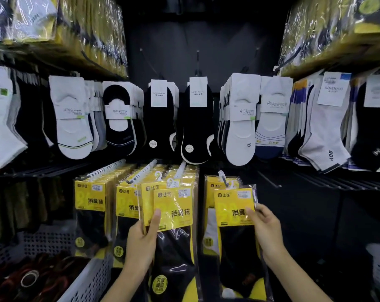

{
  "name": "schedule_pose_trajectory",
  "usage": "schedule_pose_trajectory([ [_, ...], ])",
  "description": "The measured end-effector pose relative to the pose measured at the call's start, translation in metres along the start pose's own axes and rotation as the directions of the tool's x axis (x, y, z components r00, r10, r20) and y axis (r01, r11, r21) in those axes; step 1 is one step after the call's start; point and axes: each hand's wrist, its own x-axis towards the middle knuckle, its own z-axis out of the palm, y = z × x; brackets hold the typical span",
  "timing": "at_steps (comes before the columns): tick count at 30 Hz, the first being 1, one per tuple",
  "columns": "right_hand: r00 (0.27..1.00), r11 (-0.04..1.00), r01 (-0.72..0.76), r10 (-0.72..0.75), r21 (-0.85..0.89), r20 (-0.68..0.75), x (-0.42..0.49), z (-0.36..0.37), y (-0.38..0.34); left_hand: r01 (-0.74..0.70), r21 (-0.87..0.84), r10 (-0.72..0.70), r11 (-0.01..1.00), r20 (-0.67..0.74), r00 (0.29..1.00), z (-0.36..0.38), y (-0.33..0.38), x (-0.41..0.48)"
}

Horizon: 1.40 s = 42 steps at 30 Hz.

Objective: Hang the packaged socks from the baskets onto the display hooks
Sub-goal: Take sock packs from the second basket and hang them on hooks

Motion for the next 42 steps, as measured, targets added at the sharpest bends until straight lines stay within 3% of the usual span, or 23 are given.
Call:
schedule_pose_trajectory([
  [7, 0.999, 0.991, -0.047, 0.047, -0.126, -0.005, 0.026, 0.018, 0.011, -0.011, 0.012, 0.011, 1.0, 0.046, 0.999, 0.003, 0.001, -0.001],
  [13, 0.957, 0.969, -0.209, 0.174, -0.135, -0.232, 0.044, 0.024, 0.026, -0.004, -0.026, 0.006, 1.0, 0.084, 0.996, 0.013, 0.005, -0.005],
  [17, 0.92, 0.961, -0.223, 0.151, -0.166, -0.36, 0.035, 0.017, 0.035, 0.019, -0.045, -0.013, 0.999, 0.117, 0.993, 0.019, 0.001, -0.008],
  [19, 0.956, 0.976, -0.173, 0.134, -0.133, -0.26, 0.024, 0.017, 0.035, -0.002, -0.081, 0.012, 0.997, 0.119, 0.993, 0.022, 0.0, -0.01],
  [21, 0.987, 0.987, -0.149, 0.145, -0.059, -0.069, 0.008, 0.022, 0.026, -0.002, -0.113, 0.014, 0.994, 0.108, 0.994, 0.027, -0.001, -0.012],
  [24, 0.977, 0.991, -0.124, 0.131, -0.056, 0.165, -0.015, 0.031, 0.008, 0.031, -0.13, -0.012, 0.991, 0.143, 0.99, 0.038, -0.003, -0.014],
  [27, 0.953, 0.994, -0.106, 0.107, -0.017, 0.285, -0.03, 0.038, -0.003, 0.025, -0.135, -0.003, 0.99, 0.161, 0.987, 0.049, -0.001, -0.019],
  [32, 0.957, 0.985, -0.165, 0.149, 0.044, 0.247, -0.032, 0.032, -0.001, 0.048, -0.134, -0.019, 0.99, 0.205, 0.979, 0.052, 0.006, -0.023],
  [35, 0.974, 0.983, -0.18, 0.172, 0.042, 0.146, -0.025, 0.019, 0.004, 0.086, -0.083, -0.074, 0.993, 0.141, 0.987, 0.042, 0.008, -0.02],
  [39, 0.992, 0.992, -0.129, 0.129, -0.008, -0.015, -0.009, 0.003, 0.001, 0.019, -0.035, -0.016, 0.999, 0.086, 0.996, 0.029, 0.004, -0.01],
  [42, 0.999, 0.998, -0.034, 0.032, -0.048, -0.04, 0.004, 0.001, -0.007, 0.017, -0.027, -0.015, 1.0, 0.064, 0.998, 0.021, 0.002, -0.005],
])
